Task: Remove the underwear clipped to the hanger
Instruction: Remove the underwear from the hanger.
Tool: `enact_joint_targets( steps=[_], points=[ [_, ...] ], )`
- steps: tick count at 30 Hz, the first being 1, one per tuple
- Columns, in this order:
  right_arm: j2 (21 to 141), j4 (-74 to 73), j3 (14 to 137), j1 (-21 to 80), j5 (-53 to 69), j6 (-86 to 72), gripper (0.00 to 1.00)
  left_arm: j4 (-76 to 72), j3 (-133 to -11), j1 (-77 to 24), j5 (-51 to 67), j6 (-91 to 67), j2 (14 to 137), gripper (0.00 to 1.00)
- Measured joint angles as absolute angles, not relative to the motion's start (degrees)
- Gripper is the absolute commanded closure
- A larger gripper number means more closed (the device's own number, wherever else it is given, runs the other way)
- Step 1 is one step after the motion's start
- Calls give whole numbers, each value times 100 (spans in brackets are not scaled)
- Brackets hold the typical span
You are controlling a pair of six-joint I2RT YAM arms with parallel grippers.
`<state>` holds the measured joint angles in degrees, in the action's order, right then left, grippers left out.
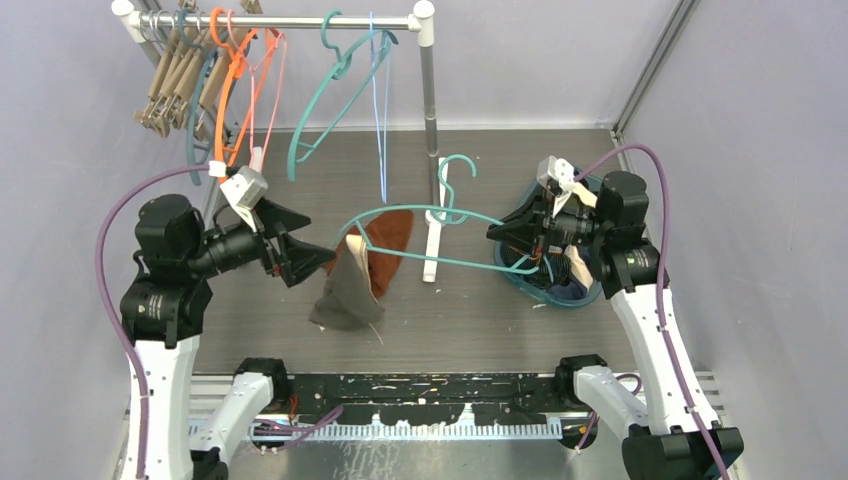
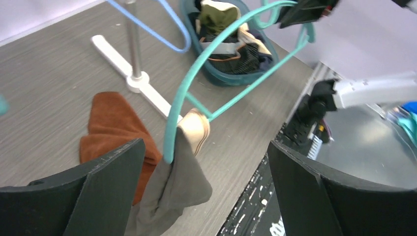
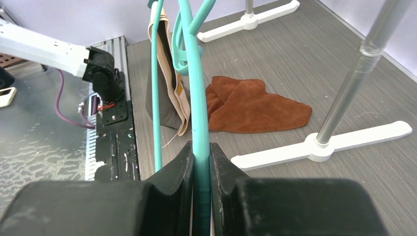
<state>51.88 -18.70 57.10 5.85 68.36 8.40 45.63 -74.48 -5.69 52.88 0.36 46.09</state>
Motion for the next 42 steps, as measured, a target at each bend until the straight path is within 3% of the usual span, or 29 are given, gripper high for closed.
enact_joint_targets(
  steps=[5,14,30,42],
  points=[
    [5188,-2016,5955,423,6770,760,99,4434,-7210,30,5168,-399,4351,2],
    [5183,-2239,6423,362,6744,545,99,4276,-6722,89,4998,-574,4180,1],
    [5190,-2261,6910,362,6958,-16,99,3264,-5492,80,5924,-357,4246,6],
    [5190,-2051,6908,362,7070,-255,99,1667,-4923,-32,6506,-1345,4364,49]
  ],
)
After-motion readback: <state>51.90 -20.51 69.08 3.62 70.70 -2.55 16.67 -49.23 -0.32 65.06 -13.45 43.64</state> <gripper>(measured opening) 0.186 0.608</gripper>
